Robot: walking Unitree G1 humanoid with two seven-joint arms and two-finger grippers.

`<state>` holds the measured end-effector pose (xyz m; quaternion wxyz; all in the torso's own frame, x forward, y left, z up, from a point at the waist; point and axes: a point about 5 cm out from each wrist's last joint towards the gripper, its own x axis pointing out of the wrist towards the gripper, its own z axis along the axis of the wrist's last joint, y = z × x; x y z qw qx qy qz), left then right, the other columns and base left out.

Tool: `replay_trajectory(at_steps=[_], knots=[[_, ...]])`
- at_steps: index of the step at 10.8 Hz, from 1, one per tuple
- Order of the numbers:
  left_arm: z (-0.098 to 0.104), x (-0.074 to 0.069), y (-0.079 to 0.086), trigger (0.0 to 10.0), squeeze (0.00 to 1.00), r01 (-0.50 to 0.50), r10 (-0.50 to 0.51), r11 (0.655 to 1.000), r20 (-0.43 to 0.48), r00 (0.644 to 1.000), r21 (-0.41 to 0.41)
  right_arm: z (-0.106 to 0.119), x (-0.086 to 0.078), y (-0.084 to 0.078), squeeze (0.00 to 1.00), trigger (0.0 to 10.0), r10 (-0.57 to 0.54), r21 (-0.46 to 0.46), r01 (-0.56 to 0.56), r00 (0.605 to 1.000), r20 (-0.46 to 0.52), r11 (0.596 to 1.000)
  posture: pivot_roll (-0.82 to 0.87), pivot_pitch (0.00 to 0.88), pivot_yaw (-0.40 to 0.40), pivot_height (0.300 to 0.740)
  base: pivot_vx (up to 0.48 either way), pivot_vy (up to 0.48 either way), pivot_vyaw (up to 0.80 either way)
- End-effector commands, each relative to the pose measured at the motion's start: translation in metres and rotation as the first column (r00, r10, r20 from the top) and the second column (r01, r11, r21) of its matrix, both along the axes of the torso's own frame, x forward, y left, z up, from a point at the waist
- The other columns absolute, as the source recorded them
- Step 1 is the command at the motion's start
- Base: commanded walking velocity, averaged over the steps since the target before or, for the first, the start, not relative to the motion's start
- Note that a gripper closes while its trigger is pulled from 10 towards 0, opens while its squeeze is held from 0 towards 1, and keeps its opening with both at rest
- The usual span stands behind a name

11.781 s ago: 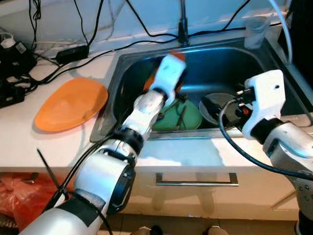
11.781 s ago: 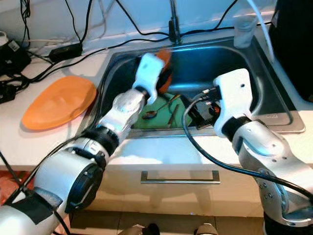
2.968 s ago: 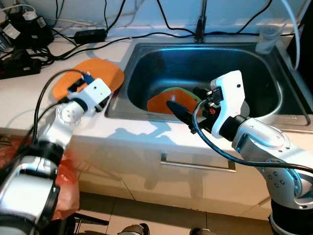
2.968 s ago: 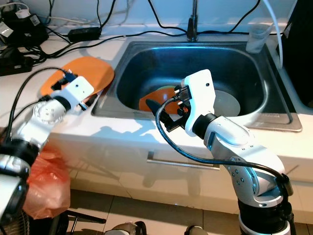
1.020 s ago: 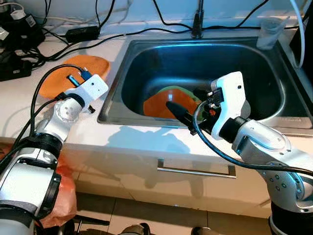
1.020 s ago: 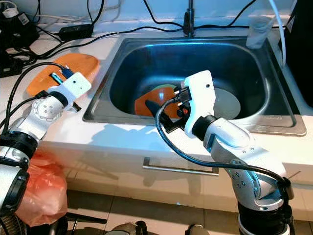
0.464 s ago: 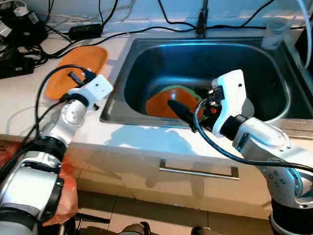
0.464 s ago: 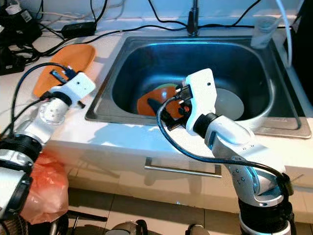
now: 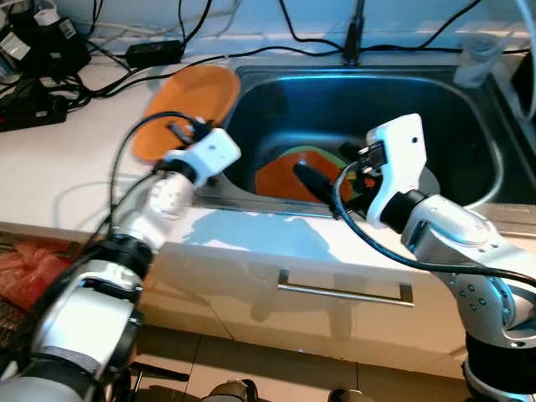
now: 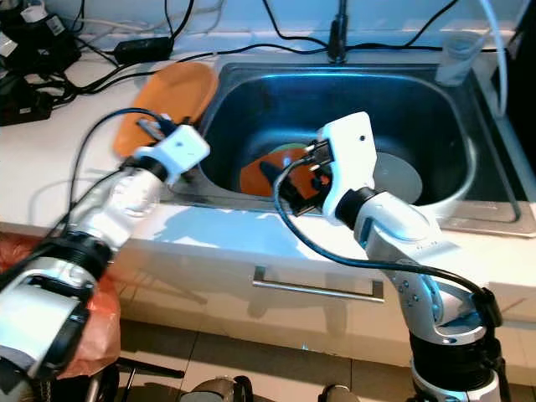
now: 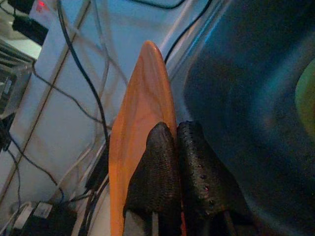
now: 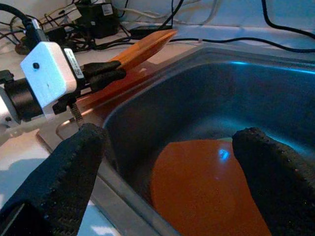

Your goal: Kitchen organization

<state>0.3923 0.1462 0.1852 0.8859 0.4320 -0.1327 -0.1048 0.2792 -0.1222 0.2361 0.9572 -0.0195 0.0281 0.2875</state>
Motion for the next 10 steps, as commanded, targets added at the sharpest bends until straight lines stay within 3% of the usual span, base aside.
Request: replay_trajectory(at_steps=[1, 3, 10], knots=[[0.016, 0.002, -0.007, 0.0, 0.0, 0.02, -0.018, 1.0, 0.077, 0.997, -0.019, 0.002, 0.001, -0.001, 0.0, 10.0, -0.012, -0.001, 0.012, 1.0, 0.016, 1.0, -0.05, 0.078, 0.126, 0.74, 0.0, 0.0, 0.0], [0.025, 0.001, -0.038, 0.0, 0.0, 0.104, -0.098, 0.993, 0.121, 0.988, -0.048, 0.003, 0.0, -0.006, 0.0, 10.0, -0.034, -0.008, 0.034, 0.999, 0.023, 0.999, -0.07, 0.075, 0.139, 0.74, 0.0, 0.0, 0.0], [0.029, -0.012, -0.109, 0.0, 0.0, 0.321, -0.307, 0.941, 0.124, 0.944, -0.111, 0.002, -0.01, -0.032, 0.0, 10.0, -0.185, -0.079, 0.187, 0.982, 0.039, 0.979, -0.16, 0.095, 0.207, 0.74, 0.0, 0.0, 0.0]])
